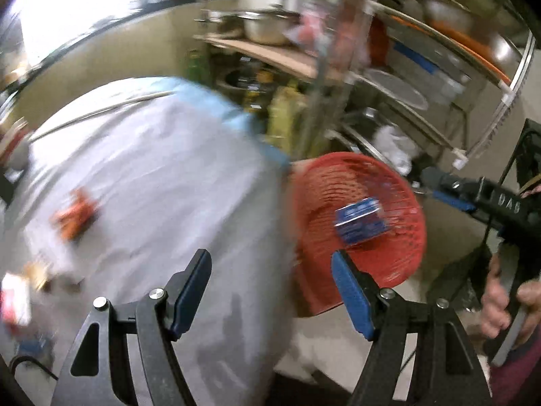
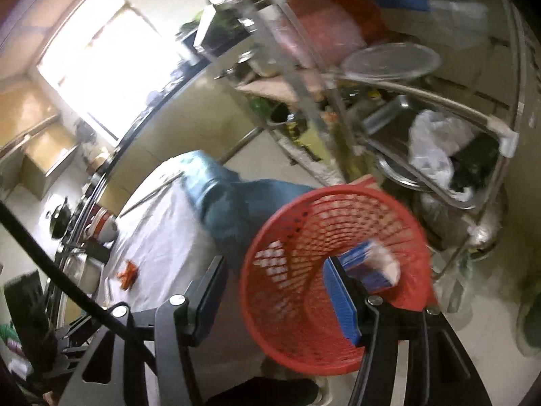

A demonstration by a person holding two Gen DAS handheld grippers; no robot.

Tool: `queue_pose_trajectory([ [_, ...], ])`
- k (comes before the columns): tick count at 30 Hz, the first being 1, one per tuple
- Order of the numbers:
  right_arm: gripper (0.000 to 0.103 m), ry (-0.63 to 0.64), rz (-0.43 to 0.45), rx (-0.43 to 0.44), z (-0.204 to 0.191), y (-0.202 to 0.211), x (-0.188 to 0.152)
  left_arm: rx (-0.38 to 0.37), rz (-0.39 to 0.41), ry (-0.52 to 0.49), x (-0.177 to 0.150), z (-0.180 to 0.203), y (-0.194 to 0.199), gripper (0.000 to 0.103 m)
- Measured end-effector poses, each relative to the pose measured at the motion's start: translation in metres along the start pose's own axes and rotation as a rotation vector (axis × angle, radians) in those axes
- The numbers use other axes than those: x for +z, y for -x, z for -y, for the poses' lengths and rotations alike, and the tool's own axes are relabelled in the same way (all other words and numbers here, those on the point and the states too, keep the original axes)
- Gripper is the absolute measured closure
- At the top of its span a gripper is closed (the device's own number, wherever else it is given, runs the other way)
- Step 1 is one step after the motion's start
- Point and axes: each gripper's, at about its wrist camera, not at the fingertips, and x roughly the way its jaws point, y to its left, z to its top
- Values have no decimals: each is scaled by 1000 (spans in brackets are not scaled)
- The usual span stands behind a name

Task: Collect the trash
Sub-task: 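Carry both items to the red basket and release them from both tools, then grasp the blue box with the left tool while the right tool grasps the clear tray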

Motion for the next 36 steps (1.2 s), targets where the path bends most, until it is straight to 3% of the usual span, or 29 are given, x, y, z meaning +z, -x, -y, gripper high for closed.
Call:
queue_pose_trajectory([
  [3, 41, 67, -46, 24, -31, -12, -10, 92, 30, 79, -34, -45, 30, 29],
  [10, 41, 228, -198, 128, -126, -54, -47, 350, 100, 364, -120, -171, 107, 25],
  [14, 41, 338, -290, 206, -192, -78, -76, 420, 115, 499, -152, -226, 129, 23],
  [16, 41, 374, -325, 245, -218, -86, -88, 415, 116, 586, -165, -253, 134, 23],
  [19, 41, 441, -364, 287, -259, -99, -106, 349, 123, 669, -180, -273, 136, 23],
  [23, 41, 560, -406, 329, -295, -116, -128, 263, 124, 719, -178, -283, 122, 23],
  [27, 41, 619, -431, 357, -309, -139, -138, 215, 106, 721, -164, -279, 101, 23],
  [36, 41, 575, -455, 347, -309, -165, -130, 207, 68, 756, -147, -299, 69, 23],
])
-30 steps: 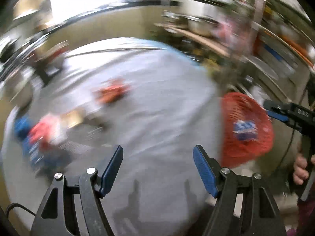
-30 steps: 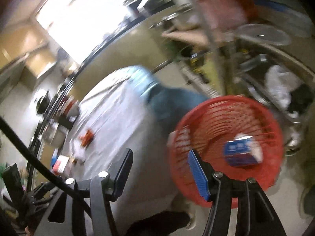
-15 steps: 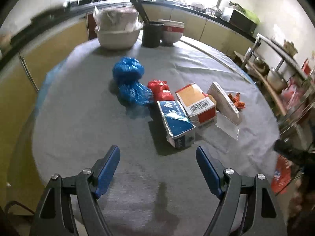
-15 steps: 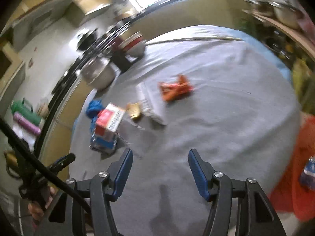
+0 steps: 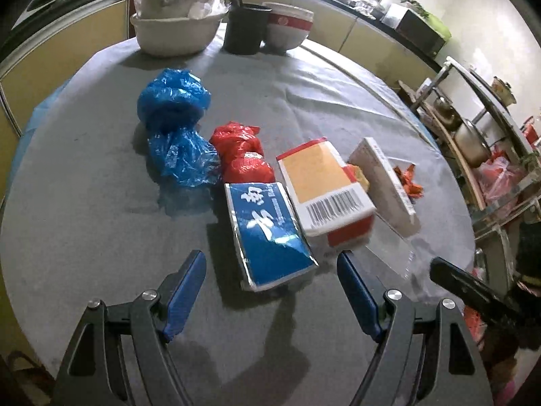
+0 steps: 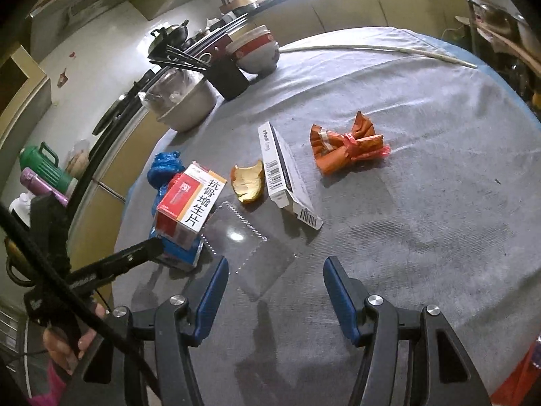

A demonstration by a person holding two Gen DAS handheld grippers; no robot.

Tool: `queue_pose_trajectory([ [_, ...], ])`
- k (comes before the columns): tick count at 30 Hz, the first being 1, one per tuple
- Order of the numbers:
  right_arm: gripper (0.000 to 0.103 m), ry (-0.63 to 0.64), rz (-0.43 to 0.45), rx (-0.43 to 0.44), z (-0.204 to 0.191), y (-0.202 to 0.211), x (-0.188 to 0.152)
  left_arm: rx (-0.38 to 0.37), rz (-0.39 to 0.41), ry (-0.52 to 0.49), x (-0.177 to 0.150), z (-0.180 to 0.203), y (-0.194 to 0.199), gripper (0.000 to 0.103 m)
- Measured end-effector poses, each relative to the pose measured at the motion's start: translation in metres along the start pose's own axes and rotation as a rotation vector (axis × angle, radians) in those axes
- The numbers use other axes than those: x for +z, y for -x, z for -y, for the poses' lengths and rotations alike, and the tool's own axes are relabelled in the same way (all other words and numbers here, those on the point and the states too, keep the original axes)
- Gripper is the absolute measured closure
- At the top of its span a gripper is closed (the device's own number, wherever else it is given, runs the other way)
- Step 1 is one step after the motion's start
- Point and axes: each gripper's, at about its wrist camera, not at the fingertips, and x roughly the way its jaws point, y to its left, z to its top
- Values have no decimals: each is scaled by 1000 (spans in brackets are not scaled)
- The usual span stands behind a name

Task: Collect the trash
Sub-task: 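Grasp the blue box with the left tool while the right tool grasps the clear tray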

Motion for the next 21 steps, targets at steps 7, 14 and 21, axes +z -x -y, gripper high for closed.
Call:
queue_pose_trajectory([
  [7, 41, 31, -11, 15, -7, -6, 6, -21, 19, 21, -4, -20, -5, 26],
  [14, 34, 55, -41, 100, -20, -29, 18, -68, 20, -16, -14, -39, 14, 56],
  [21, 34, 119, -72, 100, -31, -54, 20, -14, 46, -64, -22, -39, 37, 40],
])
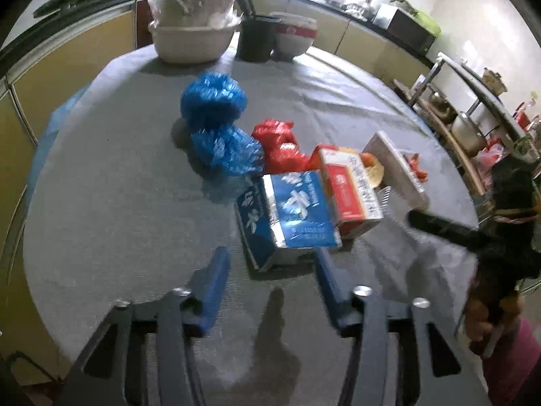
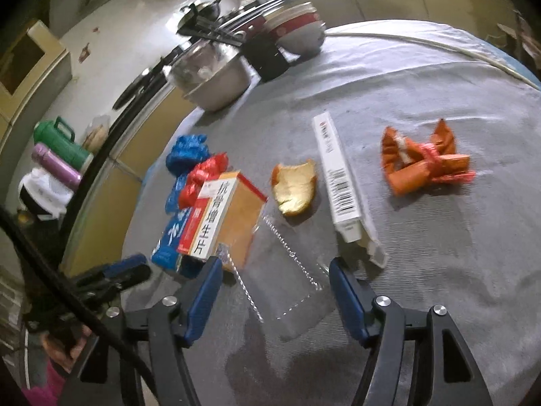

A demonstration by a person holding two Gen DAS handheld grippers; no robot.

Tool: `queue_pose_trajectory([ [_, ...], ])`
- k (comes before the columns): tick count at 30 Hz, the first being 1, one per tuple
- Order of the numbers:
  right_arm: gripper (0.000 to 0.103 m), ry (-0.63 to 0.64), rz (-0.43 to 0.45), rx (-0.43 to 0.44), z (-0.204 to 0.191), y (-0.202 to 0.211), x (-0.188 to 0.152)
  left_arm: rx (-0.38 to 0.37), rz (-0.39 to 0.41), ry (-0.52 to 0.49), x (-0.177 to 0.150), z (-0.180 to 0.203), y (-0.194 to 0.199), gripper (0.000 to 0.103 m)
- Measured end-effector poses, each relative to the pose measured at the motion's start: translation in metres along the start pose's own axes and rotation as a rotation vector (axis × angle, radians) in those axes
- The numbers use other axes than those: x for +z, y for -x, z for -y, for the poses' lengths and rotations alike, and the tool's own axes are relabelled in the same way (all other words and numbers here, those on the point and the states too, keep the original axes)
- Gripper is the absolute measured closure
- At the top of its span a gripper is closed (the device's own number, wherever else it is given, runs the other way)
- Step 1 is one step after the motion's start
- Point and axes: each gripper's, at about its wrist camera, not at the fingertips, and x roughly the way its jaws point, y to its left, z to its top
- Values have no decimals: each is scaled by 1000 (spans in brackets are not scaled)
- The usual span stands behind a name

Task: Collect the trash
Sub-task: 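Grasp the blue box with the left tool while the right tool grasps the clear tray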

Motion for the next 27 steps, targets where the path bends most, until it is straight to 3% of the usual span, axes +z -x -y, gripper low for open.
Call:
queue_pose_trajectory([
  [2, 34, 29, -16, -29, -2, -6, -2, -16, 23, -22, 3, 8, 5, 27],
  [5, 34, 77, -11, -67, -5, -10, -10, 12, 20, -66, 10, 24, -1, 22],
  [10, 45, 146, 24, -138, -11, -8, -15, 59, -32, -102, 15, 38, -31, 22],
  [14, 49, 123, 40, -135, -2, 5, -20, 101, -39, -88, 16, 34, -44, 22],
  [16, 49, 109, 45, -135, 3, 12, -24, 115, -42, -84, 15, 29, -48, 23],
  [18, 49, 86, 46, -130, 8, 19, -29, 116, -49, -80, 15, 25, -52, 33],
  [27, 50, 44, 76, -108, 6, 40, -50, 104, -15, -71, 4, 24, -42, 35],
])
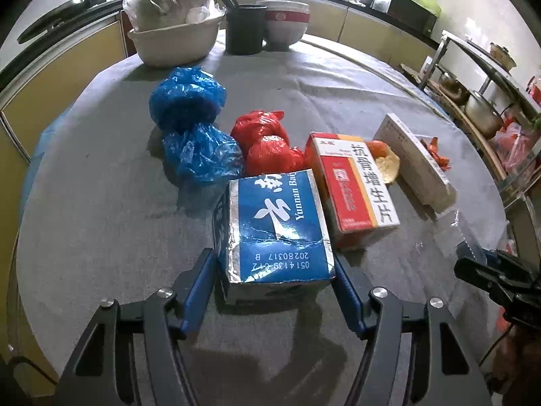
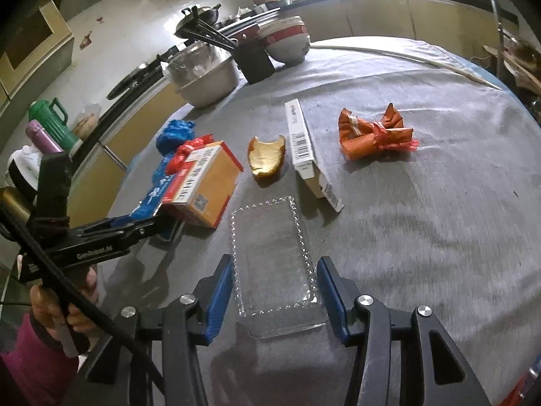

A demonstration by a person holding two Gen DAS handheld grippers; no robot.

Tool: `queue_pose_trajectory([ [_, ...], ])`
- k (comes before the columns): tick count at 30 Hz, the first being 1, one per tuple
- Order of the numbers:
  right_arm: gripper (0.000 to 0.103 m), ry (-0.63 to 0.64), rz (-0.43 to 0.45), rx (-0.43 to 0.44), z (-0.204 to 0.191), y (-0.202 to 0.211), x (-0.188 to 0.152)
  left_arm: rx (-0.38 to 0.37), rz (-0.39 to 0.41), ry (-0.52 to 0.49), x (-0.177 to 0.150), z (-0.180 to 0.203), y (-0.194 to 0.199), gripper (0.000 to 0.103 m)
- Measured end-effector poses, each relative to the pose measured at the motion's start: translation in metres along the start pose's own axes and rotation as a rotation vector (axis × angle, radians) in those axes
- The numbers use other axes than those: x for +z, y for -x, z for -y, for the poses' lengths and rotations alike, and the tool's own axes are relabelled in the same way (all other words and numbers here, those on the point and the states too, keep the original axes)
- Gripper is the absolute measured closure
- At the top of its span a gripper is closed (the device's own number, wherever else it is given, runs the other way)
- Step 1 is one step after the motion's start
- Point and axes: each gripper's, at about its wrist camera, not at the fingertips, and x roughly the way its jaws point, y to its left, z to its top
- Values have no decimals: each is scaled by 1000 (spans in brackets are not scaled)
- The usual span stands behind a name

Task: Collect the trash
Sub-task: 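Grasp the blue box with the left tool while the right tool grasps the clear tray, then carry the blue box and clear tray to the red basket and release both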

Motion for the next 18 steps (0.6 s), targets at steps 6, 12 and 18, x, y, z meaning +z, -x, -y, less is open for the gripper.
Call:
queue_pose_trajectory([
  [6, 50, 44, 34, -22, -15, 18, -11, 30, 14, -2, -20, 3, 24, 35],
  [12, 50, 36, 70, -23, -18, 37, -20, 65, 47, -26, -38, 20, 54, 35],
  [18, 50, 17, 108, -31, -16, 60, -30, 117, 110, -112, -45, 56, 82, 35],
])
